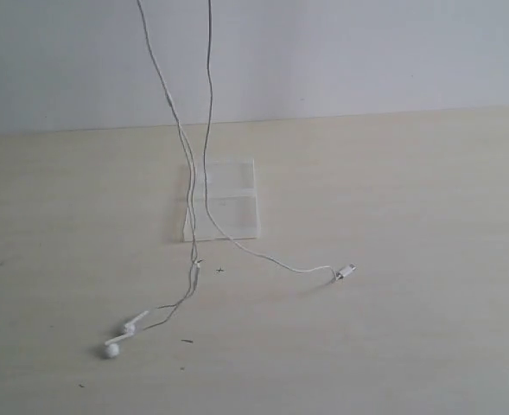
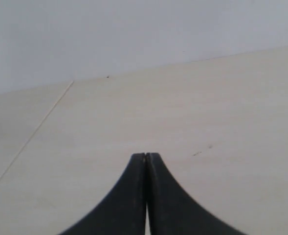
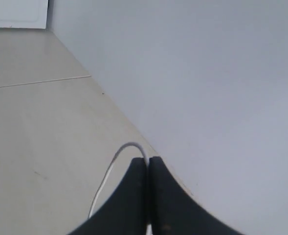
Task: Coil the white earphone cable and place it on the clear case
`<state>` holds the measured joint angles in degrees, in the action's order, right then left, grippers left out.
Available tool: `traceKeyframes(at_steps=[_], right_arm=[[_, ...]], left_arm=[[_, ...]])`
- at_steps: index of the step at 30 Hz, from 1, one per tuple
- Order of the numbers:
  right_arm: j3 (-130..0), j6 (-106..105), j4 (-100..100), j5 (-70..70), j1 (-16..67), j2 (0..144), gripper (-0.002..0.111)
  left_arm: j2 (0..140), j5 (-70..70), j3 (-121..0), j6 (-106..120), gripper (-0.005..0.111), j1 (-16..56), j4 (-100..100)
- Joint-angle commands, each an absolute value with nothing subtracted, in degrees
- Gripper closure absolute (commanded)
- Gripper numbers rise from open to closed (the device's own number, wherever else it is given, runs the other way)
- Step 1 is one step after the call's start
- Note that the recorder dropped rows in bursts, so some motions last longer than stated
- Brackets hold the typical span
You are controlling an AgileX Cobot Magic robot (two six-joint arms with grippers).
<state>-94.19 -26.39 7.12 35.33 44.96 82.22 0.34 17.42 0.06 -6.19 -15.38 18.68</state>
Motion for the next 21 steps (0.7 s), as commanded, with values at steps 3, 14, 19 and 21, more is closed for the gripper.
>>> traceKeyframes(at_steps=[3, 14, 19, 21], right_arm=[[-104.4, -26.9, 7.2, 39.6, 45.0, 81.3, 0.108], [-117.0, -26.9, 7.6, 43.1, 45.0, 81.3, 0.108], [-120.3, -26.9, 7.6, 42.4, 45.0, 81.4, 0.108], [-121.0, -26.9, 7.4, 42.0, 45.0, 81.4, 0.108]], left_arm=[[0.0, 2.9, 0.0, -6.4, 0.107, -15.5, 23.1], [0.0, -21.5, 0.0, -38.3, 0.107, -15.5, 28.6], [2.1, -22.8, 0.0, -59.1, 0.107, -15.5, 50.3], [4.8, -29.6, 0.0, -65.0, 0.107, -15.5, 60.7]])
